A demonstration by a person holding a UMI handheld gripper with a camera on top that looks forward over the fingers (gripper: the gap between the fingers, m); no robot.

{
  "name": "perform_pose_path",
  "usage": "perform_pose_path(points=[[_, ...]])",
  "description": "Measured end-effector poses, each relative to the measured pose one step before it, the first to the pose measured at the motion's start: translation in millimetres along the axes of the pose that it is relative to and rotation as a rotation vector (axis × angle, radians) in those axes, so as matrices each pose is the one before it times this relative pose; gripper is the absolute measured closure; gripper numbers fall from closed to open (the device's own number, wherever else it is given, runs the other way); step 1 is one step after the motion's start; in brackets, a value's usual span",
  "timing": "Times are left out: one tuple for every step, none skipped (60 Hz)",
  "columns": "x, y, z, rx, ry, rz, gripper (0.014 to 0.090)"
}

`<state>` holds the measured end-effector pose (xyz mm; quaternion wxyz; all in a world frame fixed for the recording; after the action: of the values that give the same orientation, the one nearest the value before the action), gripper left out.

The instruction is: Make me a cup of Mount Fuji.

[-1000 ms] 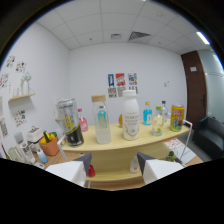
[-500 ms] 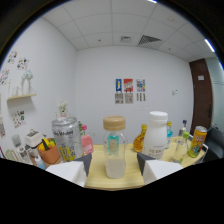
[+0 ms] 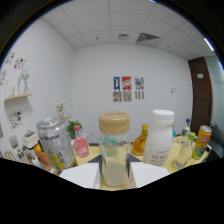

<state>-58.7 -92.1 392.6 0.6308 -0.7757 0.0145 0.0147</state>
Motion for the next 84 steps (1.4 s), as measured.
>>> perform_pose_path(points=[[0.17,-2.0,-1.71,0.00325,-0.00055,-0.0042,0.0658],[0.38,-2.06,-2.16,0.0031,0.00042,-0.0042,0.0659],[0.01,-2.24,-2.35,0.00379,-0.00066,-0.0041,0.0658],[-0.01,-2.56,-2.64,0.00438,-0.00088,-0.0043,0.0658],[-1.89,-2.45,-3.86,0.00299,-0.00128,-0.0054,0.0659],[-0.41,-2.16,-2.84,0.00213,-0.00313,-0.0053,0.0659],[-0.63,-2.09,-3.01,0.00262,-0.00395,-0.0045,0.0666],[-0.54,-2.8,-3.56,0.0053,-0.0023,-0.0004,0.0667],[-0.29,-3.25,-3.68,0.0065,-0.00219,-0.0008,0.0667],[-0.41,-2.76,-3.82,0.00501,-0.00323,-0.0025,0.0666],[-0.69,-2.23,-3.84,0.00283,-0.00413,-0.0046,0.0666],[-0.48,-1.83,-3.48,0.00223,-0.00347,-0.0041,0.0666],[0.83,-1.44,-3.56,0.00419,-0.00257,0.0005,0.0667],[0.28,-2.18,-4.62,0.00582,0.0004,0.0025,0.0666],[-0.61,-2.22,-4.39,0.00424,-0.00168,0.0018,0.0667],[-0.93,-0.67,-4.34,0.00295,-0.00418,-0.0005,0.0668],[-1.3,0.3,-4.39,-0.00069,-0.00521,-0.0039,0.0668],[-0.37,0.9,-4.43,-0.00209,-0.00158,-0.0043,0.0667],[0.21,0.22,-4.4,0.00219,0.00268,0.0008,0.0666],[0.03,0.26,-4.89,0.00521,0.00174,0.0042,0.0667],[-1.22,0.72,-5.75,0.00407,-0.00226,0.0022,0.0667],[-0.95,2.33,-4.46,-0.00017,-0.00246,0.0002,0.0667],[-0.8,3.27,-4.27,-0.00332,0.0004,-0.0012,0.0666],[-0.14,3.9,-4.1,-0.00365,0.00335,-0.0001,0.0668],[-1.15,4.03,-3.95,-0.00299,0.0042,0.0013,0.0668],[-0.39,4.72,-3.43,-0.00174,0.00193,0.0023,0.0668],[-1.13,5.81,-3.16,-0.00139,-0.00105,0.0013,0.0667],[-1.24,6.4,-3.03,-0.00504,-0.00183,0.0018,0.0668],[-0.48,8.43,-2.45,-0.01013,0.00101,0.0012,0.0668],[-0.11,9.25,-2.48,-0.01293,0.0031,0.0016,0.0668],[-0.11,9.44,-1.94,-0.01167,0.00262,0.0026,0.0668],[-0.44,9.41,-1.47,-0.00863,0.00009,0.0034,0.0668],[-1.26,9.32,-1.03,-0.00599,-0.00223,0.003,0.0669],[-1.15,9.63,-0.56,-0.00559,-0.00158,0.0012,0.0668],[-0.36,10.33,-0.15,-0.00771,0.0019,0.0002,0.0668],[0.56,11.49,0.06,-0.00893,0.00669,0.0002,0.0669],[1.4,11.77,1.01,-0.01199,0.00475,0.0012,0.0669],[-0.34,11.38,1.1,-0.01371,0.00166,-0.0001,0.0669],[-1.85,10.8,0.64,-0.01138,-0.00272,0.0009,0.0669],[-1.55,10.1,1.76,-0.00785,-0.00484,0.0034,0.0668],[-0.88,9.3,1.61,-0.00389,-0.00317,0.0066,0.0666],[-0.27,9.65,2.31,-0.00427,-0.00029,0.0067,0.0668],[-0.21,9.98,2.41,-0.00741,0.00033,0.004,0.0668],[0.47,10.66,3.08,-0.01083,0.0001,0.0006,0.0668],[-0.22,10.06,2.44,-0.0098,-0.00022,-0.0003,0.0668],[-0.23,9.28,2.49,-0.00767,0.00054,0.001,0.0668],[0.15,8.11,2.37,-0.00449,0.00137,0.003,0.0668],[-0.87,7.04,1.71,-0.00479,0.00011,0.0038,0.0667],[-0.59,7.96,2.82,-0.00419,-0.00247,0.003,0.0668],[-0.65,8.34,1.58,-0.00457,-0.00221,0.0019,0.0668],[-0.34,7.5,2.23,-0.00718,-0.00231,0.0023,0.0668],[0.13,6.71,2.14,-0.00513,-0.00046,0.0035,0.0668],[0.4,5.72,2.15,-0.00101,0.00093,0.006,0.0668],[0.02,5.2,2.14,0.00028,-0.00041,0.0073,0.0667],[-0.76,5.28,2.27,-0.00091,-0.00437,0.0093,0.0668],[-1.21,5.25,1.96,-0.00277,-0.00804,0.0117,0.0667],[-0.6,4.43,1.95,-0.00231,-0.00742,0.0134,0.0668],[-0.09,3.68,1.55,-0.00132,-0.00537,0.0164,0.0669],[0.26,2.35,2.28,-0.00509,-0.00502,0.0189,0.0668],[0.46,3.31,1.58,-0.00039,-0.00444,0.0221,0.0668],[0.46,3.04,1.34,-0.00086,-0.00503,0.0233,0.0669],[-0.27,3.09,1.29,-0.00068,-0.00551,0.0248,0.0668],[0.21,2.71,1.32,-0.00416,-0.00726,0.0282,0.0669],[0.2,2.42,1.47,-0.00477,-0.00769,0.0332,0.0668],[0.68,2.02,1.29,-0.00445,-0.00667,0.0363,0.0668],[1.08,1.91,1.1,-0.00402,-0.00503,0.0362,0.0667],[1.18,1.25,0.92,-0.00165,-0.00437,0.0353,0.0667],[0.9,0.6,0.87,0.00059,-0.00642,0.0352,0.0667],[0.38,0.52,0.87,0.00042,-0.00949,0.0383,0.0668],[0.58,0.43,1.05,-0.0002,-0.00997,0.0402,0.0667],[0.93,0.47,0.87,-0.00107,-0.00764,0.0392,0.0667],[1.64,-0.16,0.14,-0.00277,-0.00336,0.0362,0.0668],[1.99,-0.51,0.84,-0.0007,-0.00478,0.0352,0.0667],[0.89,-0.61,0.92,0.0017,-0.00621,0.0368,0.0667],[0.51,-0.4,1.18,0.0033,-0.00797,0.0383,0.0668],[0.72,-1.19,0.44,0.0016,-0.00738,0.0404,0.0668],[1.29,-1.37,0.05,0.00273,-0.00539,0.0396,0.0668],[1.41,-1.73,0.05,0.00309,-0.00472,0.0399,0.0669],[0.61,-1.44,0.23,0.00202,-0.00767,0.0425,0.0668],[-0.24,-1.11,0.49,-0.00015,-0.01151,0.0451,0.0669],[-0.74,-0.84,0.24,-0.00154,-0.0135,0.0457,0.0669],[-0.6,-1.68,-1.33,-0.00158,-0.00951,0.044,0.0669],[0.05,-1.26,-0.04,0.00288,-0.00759,0.0405,0.067],[0.63,-1.26,0.86,0.00301,-0.00767,0.0378,0.0668]])
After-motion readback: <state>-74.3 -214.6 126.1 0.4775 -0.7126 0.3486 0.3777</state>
